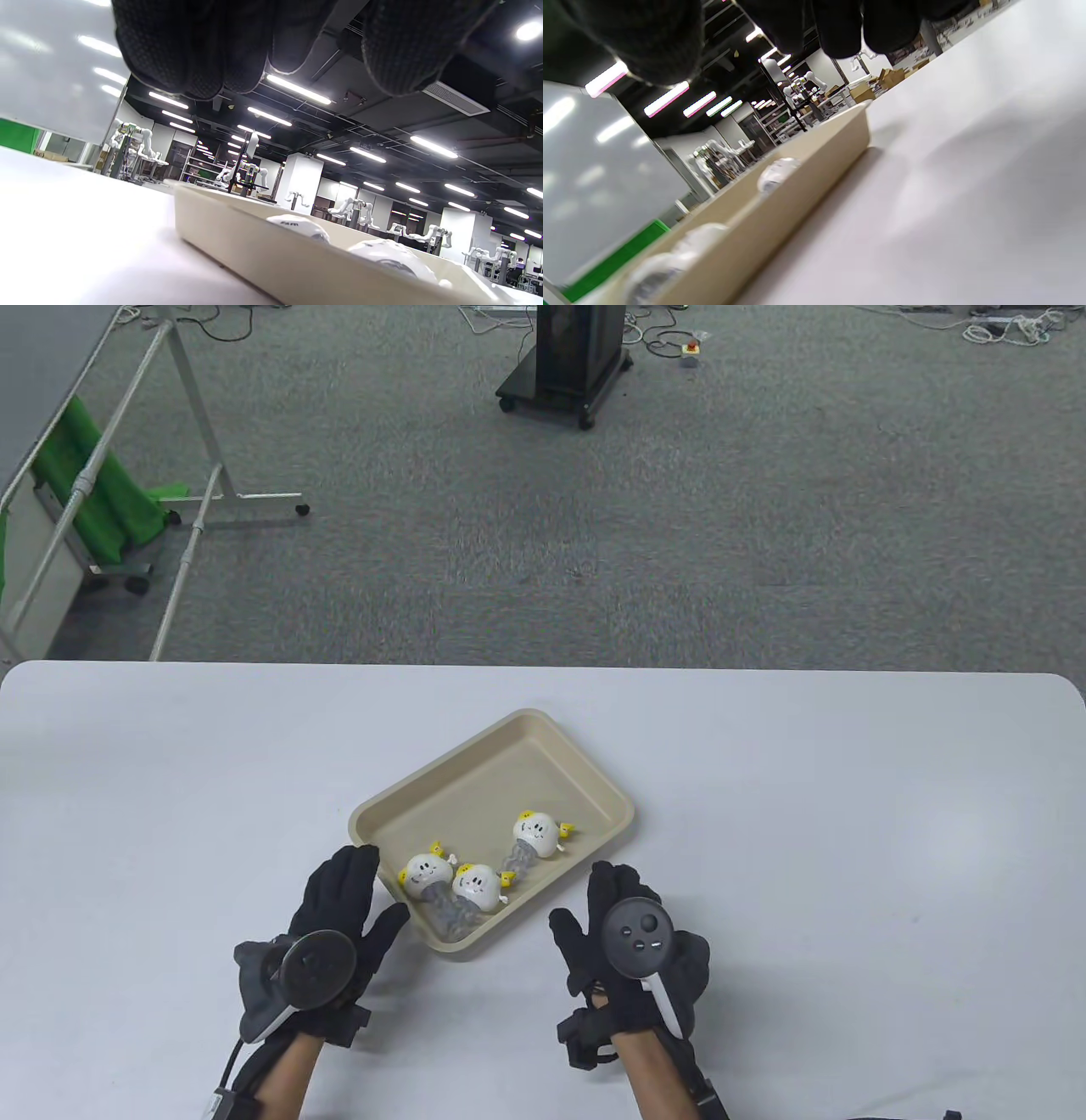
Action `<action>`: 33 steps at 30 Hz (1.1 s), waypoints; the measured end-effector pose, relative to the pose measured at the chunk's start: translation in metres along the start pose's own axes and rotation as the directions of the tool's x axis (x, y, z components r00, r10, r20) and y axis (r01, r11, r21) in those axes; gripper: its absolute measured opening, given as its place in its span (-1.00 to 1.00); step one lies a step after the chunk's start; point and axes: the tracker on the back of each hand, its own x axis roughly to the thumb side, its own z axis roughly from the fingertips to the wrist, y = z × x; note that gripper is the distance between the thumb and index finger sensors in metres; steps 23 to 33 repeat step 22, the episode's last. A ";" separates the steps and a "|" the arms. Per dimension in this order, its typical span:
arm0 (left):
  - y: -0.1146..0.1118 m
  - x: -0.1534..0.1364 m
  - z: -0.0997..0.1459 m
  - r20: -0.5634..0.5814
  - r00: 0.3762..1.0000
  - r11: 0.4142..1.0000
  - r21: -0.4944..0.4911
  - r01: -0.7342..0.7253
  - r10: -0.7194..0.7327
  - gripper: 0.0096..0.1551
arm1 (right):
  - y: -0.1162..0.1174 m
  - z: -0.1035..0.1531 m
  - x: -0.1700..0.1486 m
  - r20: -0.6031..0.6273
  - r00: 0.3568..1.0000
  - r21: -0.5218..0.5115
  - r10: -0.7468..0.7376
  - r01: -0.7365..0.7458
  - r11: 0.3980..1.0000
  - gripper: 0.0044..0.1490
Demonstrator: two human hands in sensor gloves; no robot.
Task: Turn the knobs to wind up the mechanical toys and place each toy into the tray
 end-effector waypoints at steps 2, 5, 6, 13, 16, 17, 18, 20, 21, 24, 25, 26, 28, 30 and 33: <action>-0.001 0.001 0.000 0.001 1.000 1.000 -0.003 -0.009 0.009 -0.03 | 0.002 0.000 0.000 -0.005 0.999 0.006 0.046 -0.046 0.999 0.05; -0.003 0.004 -0.001 0.007 1.000 1.000 -0.012 -0.018 0.018 -0.03 | 0.005 -0.001 0.000 -0.002 0.997 0.011 0.083 -0.083 0.997 0.06; -0.004 0.005 -0.002 0.004 1.000 0.999 -0.020 -0.030 0.030 -0.03 | 0.005 0.000 0.000 -0.004 0.996 0.009 0.088 -0.088 0.996 0.06; -0.006 0.008 -0.002 0.009 0.999 0.999 -0.030 -0.039 0.039 -0.03 | 0.006 0.001 0.001 0.010 0.997 0.003 0.071 -0.071 0.997 0.07; -0.007 0.008 -0.002 0.011 0.999 0.999 -0.032 -0.043 0.044 -0.03 | 0.007 0.002 0.002 0.016 0.997 0.006 0.077 -0.078 0.997 0.07; -0.007 0.008 -0.002 0.012 0.999 0.999 -0.033 -0.043 0.043 -0.03 | 0.008 0.002 0.003 0.019 0.997 0.006 0.080 -0.081 0.997 0.07; -0.007 0.008 -0.002 0.012 0.999 0.999 -0.033 -0.042 0.042 -0.03 | 0.008 0.002 0.003 0.020 0.996 0.007 0.081 -0.081 0.997 0.07; -0.006 0.007 -0.002 0.010 0.999 0.998 -0.036 -0.044 0.044 -0.03 | 0.009 0.002 0.004 0.025 0.997 0.010 0.077 -0.077 0.997 0.07; -0.006 0.007 -0.001 0.009 0.999 0.998 -0.038 -0.049 0.050 -0.03 | 0.009 0.003 0.005 0.027 0.997 0.009 0.074 -0.074 0.997 0.07; -0.007 0.006 -0.001 0.008 0.998 0.998 -0.039 -0.054 0.055 -0.04 | 0.009 0.002 0.005 0.030 0.997 0.008 0.070 -0.071 0.997 0.07; -0.007 0.006 -0.001 0.008 0.998 0.998 -0.039 -0.054 0.055 -0.04 | 0.009 0.002 0.005 0.030 0.997 0.008 0.070 -0.071 0.997 0.07; -0.007 0.006 -0.001 0.008 0.998 0.998 -0.039 -0.054 0.055 -0.04 | 0.009 0.002 0.005 0.030 0.997 0.008 0.070 -0.071 0.997 0.07; -0.007 0.006 -0.001 0.008 0.998 0.998 -0.039 -0.054 0.055 -0.04 | 0.009 0.002 0.005 0.030 0.997 0.008 0.070 -0.071 0.997 0.07; -0.007 0.006 -0.001 0.008 0.998 0.998 -0.039 -0.054 0.055 -0.04 | 0.009 0.002 0.005 0.030 0.997 0.008 0.070 -0.071 0.997 0.07; -0.007 0.006 -0.001 0.008 0.998 0.998 -0.039 -0.054 0.055 -0.04 | 0.009 0.002 0.005 0.030 0.997 0.008 0.070 -0.071 0.997 0.07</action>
